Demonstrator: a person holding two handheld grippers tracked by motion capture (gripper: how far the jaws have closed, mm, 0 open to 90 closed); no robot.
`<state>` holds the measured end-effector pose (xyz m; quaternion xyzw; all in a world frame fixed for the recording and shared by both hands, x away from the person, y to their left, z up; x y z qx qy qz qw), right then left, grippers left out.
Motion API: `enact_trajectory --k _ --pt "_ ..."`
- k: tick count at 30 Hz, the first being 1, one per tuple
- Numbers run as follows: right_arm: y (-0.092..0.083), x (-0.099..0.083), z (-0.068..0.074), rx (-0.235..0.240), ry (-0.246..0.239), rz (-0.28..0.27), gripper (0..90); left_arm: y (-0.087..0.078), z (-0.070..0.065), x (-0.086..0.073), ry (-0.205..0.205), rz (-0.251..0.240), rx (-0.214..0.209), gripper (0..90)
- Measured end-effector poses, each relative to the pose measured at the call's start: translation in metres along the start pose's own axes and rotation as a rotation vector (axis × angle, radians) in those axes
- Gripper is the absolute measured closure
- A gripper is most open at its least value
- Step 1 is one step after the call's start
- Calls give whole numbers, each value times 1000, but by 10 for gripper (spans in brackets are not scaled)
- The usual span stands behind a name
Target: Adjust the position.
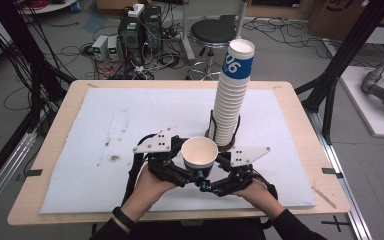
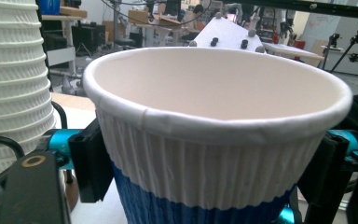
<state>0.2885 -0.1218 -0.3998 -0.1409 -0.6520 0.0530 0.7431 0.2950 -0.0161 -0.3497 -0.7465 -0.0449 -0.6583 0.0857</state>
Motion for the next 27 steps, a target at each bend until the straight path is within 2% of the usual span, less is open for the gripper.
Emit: enact_trajectory --k 3,6,11,14,27 --pt "0 0 0 4 4 -3 302 -1 0 0 -6 -11 -8 225" --pt "0 4 2 8 12 -29 228 0 0 -1 -5 -12 -10 231" --pt "0 11 4 20 43 -75 231 2 -1 -4 9 -9 -13 231" --pt "-1 11 3 17 47 -80 270 3 -2 -4 10 -9 -21 231" --pt "-1 9 3 22 30 -61 280 3 -3 -3 -5 -3 -22 180"
Point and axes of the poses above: each handheld gripper's, and its own axes: y roughly forward along the jaws, x roughly out of its top, z roughly to its left, the point moved 7 cm from there along y, roughly forward along the jaws, and after that the axes turned 3 degrees about x, right-handed, at the moved point
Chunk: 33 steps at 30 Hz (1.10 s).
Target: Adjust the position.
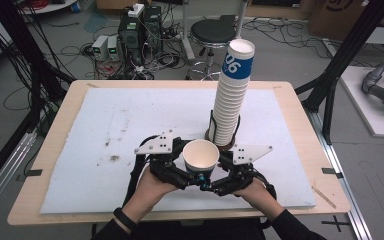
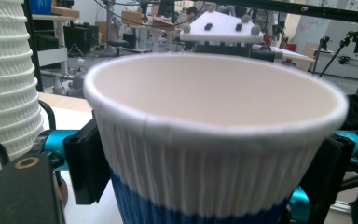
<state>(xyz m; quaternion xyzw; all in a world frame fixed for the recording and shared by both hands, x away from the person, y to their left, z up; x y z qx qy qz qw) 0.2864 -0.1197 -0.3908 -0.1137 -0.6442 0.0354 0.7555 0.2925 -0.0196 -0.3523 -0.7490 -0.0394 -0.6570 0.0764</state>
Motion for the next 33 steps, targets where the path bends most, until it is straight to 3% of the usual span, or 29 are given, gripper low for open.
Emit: enact_trajectory --k 14,22,33 --pt "1 -1 0 9 -7 2 281 -2 -1 5 -18 -20 -6 176" --pt "1 -1 1 3 -26 -2 278 -3 -2 6 7 -14 -7 205" --pt "-10 0 -5 -18 -61 5 205 -7 3 3 28 16 19 210"
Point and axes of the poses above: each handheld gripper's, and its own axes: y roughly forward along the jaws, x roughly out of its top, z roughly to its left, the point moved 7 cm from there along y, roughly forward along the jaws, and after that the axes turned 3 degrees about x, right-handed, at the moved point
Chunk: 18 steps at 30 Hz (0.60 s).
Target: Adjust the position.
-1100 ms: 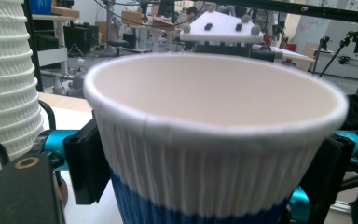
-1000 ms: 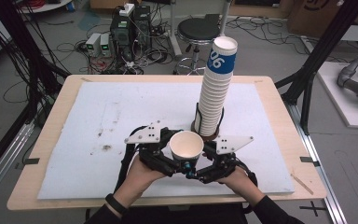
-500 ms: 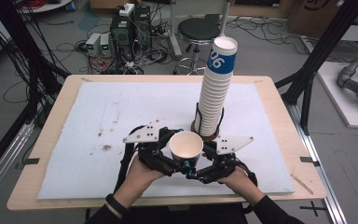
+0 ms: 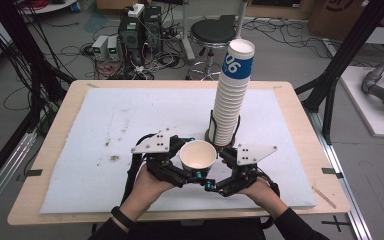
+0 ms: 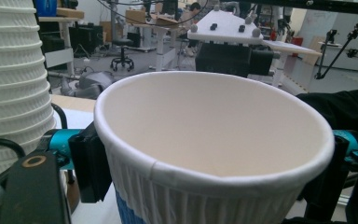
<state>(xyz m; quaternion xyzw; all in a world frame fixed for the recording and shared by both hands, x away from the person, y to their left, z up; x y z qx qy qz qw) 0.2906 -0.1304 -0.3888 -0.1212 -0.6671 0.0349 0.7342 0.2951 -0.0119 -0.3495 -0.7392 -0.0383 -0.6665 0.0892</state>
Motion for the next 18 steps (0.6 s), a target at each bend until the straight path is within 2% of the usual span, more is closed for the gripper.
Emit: enact_trajectory --k 4,10,18 --pt "-9 -2 -5 -19 -3 12 203 -4 3 -2 6 8 13 210" --pt "-25 -4 -15 -75 -2 16 197 -9 8 -5 19 21 33 210" --pt "-55 -11 -34 -187 3 26 197 -20 18 -11 31 36 85 209"
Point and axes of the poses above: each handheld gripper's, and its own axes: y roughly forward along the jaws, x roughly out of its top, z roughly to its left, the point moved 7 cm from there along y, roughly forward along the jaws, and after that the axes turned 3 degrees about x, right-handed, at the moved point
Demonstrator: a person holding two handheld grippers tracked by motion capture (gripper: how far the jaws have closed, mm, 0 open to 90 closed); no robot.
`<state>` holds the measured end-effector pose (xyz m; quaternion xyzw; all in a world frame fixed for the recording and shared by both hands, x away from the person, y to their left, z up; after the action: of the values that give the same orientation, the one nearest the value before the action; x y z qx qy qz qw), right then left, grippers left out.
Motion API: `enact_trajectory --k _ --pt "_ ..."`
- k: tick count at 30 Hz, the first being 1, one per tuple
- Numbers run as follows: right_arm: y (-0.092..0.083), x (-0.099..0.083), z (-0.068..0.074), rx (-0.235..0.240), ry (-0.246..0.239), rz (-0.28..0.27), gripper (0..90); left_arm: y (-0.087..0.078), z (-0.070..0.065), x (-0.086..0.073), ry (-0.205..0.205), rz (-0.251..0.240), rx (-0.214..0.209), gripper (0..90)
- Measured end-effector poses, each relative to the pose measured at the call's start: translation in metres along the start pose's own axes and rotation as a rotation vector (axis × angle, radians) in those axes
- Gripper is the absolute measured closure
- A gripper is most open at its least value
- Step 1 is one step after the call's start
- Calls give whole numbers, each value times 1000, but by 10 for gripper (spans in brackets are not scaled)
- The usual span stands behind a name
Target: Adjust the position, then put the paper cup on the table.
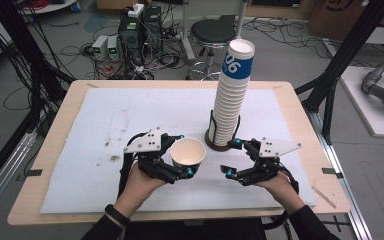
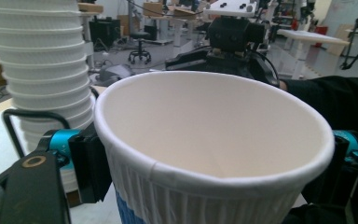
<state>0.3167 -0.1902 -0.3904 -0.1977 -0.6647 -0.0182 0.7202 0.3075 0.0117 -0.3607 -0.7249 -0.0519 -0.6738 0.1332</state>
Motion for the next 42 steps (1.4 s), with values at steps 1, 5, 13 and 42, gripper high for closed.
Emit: enact_trajectory --k 1,5,13,42 --pt "0 0 0 0 0 0 197 0 0 0 0 0 0 209" --pt "-22 -4 -18 -77 22 -27 197 -6 4 -4 -3 -4 12 209" --pt "-49 -9 -36 -137 65 -59 197 -12 8 -7 -6 -13 32 209" --pt "-40 -8 -35 -161 78 -17 198 -22 13 -3 -3 -51 91 208"
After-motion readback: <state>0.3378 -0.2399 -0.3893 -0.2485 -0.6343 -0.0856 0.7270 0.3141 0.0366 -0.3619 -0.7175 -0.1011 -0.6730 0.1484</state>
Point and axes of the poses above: each handheld gripper's, and its own axes: y roughly forward along the jaws, x roughly out of its top, z roughly to its left, the point moved 7 cm from there along y, roughly forward along the jaws, and after that the axes turned 3 degrees about x, right-handed, at the moved point
